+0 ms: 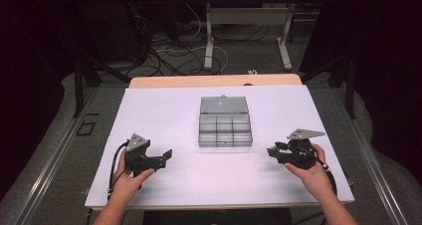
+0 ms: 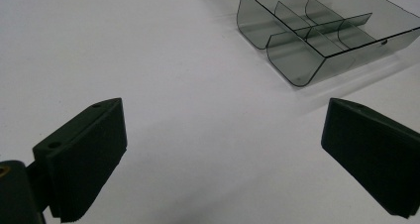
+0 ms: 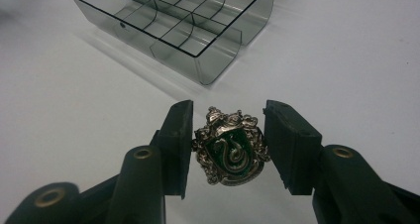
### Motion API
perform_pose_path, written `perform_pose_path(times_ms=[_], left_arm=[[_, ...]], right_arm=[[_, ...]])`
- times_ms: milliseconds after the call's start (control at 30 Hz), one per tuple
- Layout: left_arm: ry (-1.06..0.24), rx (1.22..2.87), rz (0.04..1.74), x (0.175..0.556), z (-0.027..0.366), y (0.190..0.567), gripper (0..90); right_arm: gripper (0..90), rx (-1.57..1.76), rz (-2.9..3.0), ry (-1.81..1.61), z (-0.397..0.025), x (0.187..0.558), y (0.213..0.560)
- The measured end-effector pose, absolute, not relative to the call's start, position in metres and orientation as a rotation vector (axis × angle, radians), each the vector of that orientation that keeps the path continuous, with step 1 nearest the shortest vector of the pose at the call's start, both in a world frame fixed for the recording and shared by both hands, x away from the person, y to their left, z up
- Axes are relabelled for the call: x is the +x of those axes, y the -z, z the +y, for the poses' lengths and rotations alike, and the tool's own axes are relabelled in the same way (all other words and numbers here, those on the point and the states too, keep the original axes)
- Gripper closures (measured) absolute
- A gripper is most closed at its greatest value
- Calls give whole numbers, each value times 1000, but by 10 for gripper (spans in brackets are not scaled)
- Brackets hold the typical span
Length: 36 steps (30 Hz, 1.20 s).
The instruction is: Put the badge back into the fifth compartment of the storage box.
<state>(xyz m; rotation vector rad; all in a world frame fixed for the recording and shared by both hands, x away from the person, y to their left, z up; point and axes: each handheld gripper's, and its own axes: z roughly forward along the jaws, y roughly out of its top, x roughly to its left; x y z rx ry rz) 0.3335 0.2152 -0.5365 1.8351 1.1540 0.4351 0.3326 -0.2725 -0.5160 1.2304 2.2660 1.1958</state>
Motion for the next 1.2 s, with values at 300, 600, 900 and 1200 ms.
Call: perform_pose_path(times_ms=[300,600,900,1200], left_arm=[[-443,1823,1161,334,217,536,26],[-446,1816,1168,334,218,536,11],[-453,1814,1162,335,218,537,3],[-440,1807,1166,335,217,538,2]], right_arm=[[548,1237,2261,-1200,-272,334,506],[548,1230,2255,-1208,-269,340,495],[548,1225,2262,-1203,-265,344,488],[548,1227,2272,-1217,-258,351,479]])
